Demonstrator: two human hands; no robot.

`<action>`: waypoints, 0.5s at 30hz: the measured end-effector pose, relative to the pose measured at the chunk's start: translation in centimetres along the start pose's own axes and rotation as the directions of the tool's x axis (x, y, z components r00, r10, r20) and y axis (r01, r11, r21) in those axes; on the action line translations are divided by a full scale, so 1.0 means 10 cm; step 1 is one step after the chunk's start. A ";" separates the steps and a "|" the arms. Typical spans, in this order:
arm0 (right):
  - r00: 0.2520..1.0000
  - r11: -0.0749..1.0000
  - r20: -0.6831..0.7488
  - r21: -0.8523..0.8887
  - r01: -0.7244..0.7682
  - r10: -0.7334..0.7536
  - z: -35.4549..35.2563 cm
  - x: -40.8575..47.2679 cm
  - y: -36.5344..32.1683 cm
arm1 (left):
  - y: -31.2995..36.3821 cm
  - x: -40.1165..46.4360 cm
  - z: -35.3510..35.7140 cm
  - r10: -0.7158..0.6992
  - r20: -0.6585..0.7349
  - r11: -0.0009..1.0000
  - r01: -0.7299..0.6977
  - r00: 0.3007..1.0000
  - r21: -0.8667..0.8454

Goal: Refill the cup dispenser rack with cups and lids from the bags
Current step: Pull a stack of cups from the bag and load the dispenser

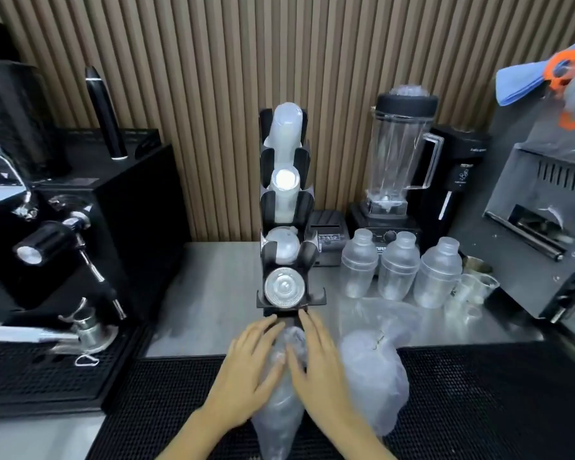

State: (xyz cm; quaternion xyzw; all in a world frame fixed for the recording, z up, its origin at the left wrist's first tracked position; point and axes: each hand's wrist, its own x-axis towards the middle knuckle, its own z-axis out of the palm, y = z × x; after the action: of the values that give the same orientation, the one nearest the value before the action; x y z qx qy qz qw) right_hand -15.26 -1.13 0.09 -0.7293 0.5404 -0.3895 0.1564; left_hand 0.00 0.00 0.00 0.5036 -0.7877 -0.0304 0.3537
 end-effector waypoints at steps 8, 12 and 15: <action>0.989 0.990 0.145 0.130 -0.054 0.034 0.08 -0.29 0.23 | -0.09 -0.30 0.18 -0.148 0.264 0.976 0.184 0.953 -0.117; 0.975 0.994 0.222 0.100 -0.041 0.018 0.04 -0.25 0.26 | -0.11 -0.24 0.27 -0.167 0.252 0.967 0.208 0.953 -0.146; 0.966 0.996 0.260 0.089 -0.030 0.005 -0.02 -0.20 0.27 | -0.12 -0.22 0.30 -0.156 0.241 0.968 0.197 0.958 -0.156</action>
State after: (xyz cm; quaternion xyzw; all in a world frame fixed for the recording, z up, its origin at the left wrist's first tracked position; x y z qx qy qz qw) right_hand -17.46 -0.26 -2.30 -0.7612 0.5032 -0.3138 0.2626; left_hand -0.32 0.23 -3.87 0.5315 -0.7688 -0.1895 0.3010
